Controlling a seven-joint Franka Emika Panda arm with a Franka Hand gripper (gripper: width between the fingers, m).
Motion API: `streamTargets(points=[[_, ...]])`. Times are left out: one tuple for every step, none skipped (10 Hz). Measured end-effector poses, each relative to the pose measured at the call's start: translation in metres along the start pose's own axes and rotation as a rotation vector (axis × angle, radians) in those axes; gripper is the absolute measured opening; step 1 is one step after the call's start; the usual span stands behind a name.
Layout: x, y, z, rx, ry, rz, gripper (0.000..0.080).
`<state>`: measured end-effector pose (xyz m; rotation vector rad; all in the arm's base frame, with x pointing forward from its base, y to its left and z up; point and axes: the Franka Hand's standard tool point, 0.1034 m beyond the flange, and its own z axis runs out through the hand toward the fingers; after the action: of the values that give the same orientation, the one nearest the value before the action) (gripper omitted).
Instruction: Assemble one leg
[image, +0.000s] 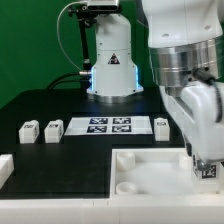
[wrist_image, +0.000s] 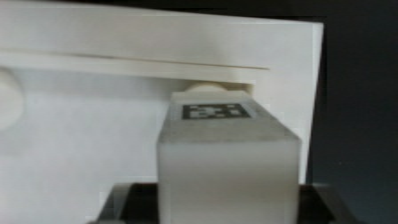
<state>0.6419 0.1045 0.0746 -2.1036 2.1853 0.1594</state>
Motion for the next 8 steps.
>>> streamTargets(points=[[-0.001,0.0,0.0,-0.005,0.0,0.18,0.0293],[-0.001,0.0,0.0,-0.006,-0.004,0.25,0.0293],[-0.001,0.001,0.0,-0.006,-0.004,0.228,0.0294],[-0.001,0.001,0.0,-0.007,-0.004,0.195,0.0294],[-0.004,0.003,0.003,-0.012,0.006,0.107,0.0454],[-0.014,0.009,0.008,-0.03,0.023,-0.068,0.0608],[-0.02,0.015,0.01,-0.061,0.053,-0.285,0.0637],[-0.028,0.019,0.013,-0.078,0.074,-0.473,0.0637]])
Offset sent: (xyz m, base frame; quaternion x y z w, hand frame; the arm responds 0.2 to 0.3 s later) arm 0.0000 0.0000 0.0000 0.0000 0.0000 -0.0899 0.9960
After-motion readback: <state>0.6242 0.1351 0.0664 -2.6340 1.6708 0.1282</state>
